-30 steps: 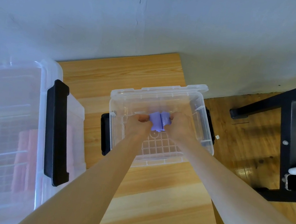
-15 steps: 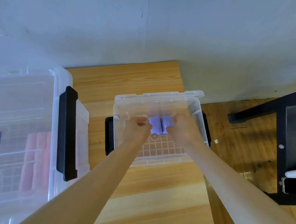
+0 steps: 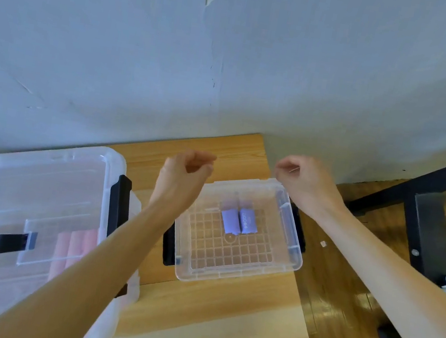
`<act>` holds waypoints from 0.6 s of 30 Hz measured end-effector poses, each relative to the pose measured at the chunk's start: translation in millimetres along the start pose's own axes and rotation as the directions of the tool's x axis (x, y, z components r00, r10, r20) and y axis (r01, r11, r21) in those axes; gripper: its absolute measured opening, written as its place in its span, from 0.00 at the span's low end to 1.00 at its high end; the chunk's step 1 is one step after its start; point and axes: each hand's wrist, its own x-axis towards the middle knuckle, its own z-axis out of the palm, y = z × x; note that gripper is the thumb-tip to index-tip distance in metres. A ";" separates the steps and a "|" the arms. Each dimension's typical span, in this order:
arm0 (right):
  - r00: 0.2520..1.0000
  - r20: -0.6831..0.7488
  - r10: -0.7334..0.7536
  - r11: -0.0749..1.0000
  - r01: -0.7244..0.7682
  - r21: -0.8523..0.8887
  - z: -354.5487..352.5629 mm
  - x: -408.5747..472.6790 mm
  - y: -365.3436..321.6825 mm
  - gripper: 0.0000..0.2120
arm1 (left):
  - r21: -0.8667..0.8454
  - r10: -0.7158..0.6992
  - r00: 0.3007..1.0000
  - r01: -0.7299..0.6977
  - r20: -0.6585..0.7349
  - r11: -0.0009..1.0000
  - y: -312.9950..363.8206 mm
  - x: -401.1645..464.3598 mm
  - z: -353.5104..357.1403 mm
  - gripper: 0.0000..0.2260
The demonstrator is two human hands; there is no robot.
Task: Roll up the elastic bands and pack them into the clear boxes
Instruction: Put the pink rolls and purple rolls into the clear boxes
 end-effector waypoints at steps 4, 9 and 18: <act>0.993 0.024 0.116 0.993 -0.117 0.024 9.6 27.4 12.5 0.11 | 0.100 -0.209 0.978 0.205 0.026 0.974 -9.5 31.3 -0.8 0.14; 0.958 0.091 0.270 0.956 -0.278 0.091 22.7 41.7 25.7 0.18 | 0.219 -0.433 0.899 0.410 0.070 0.886 -18.6 52.3 -1.7 0.08; 0.883 0.141 0.447 0.866 -0.467 0.181 32.8 48.2 37.4 0.15 | 0.031 -0.555 0.824 0.555 0.111 0.831 -47.9 59.8 11.9 0.13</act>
